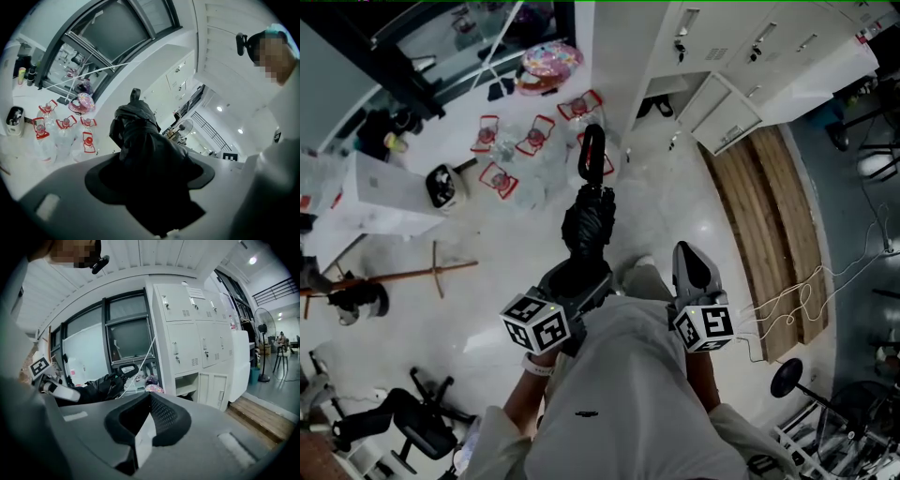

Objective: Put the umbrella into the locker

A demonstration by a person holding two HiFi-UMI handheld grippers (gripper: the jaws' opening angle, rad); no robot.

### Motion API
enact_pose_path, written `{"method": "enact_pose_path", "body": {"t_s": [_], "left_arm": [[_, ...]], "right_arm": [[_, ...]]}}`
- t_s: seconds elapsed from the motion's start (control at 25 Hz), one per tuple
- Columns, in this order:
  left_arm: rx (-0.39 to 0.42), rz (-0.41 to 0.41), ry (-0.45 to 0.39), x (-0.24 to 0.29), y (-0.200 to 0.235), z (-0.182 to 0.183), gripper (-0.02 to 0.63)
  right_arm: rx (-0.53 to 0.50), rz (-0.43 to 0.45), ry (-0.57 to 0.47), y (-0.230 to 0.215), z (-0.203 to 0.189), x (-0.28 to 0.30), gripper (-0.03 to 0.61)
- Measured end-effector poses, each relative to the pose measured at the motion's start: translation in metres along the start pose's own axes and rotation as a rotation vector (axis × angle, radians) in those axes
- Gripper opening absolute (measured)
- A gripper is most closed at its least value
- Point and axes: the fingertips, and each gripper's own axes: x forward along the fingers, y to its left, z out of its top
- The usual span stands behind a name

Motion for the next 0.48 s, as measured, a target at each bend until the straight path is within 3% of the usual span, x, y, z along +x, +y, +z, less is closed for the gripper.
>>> {"method": "enact_pose_path", "body": {"t_s": [0.24,0.48], "left_arm": [[-0.009,-0.013,0.044,0.012,0.003,0.001,0.344],[-0.001,-0.016,0.065,0.034,0.002,0.007,0.344]], "right_arm": [[0.022,-0.041,0.010,-0.009,-0.006,0.000,0.003],[0.009,-0.024,0.019,-0.011,-0.007,0.019,0.003]]}}
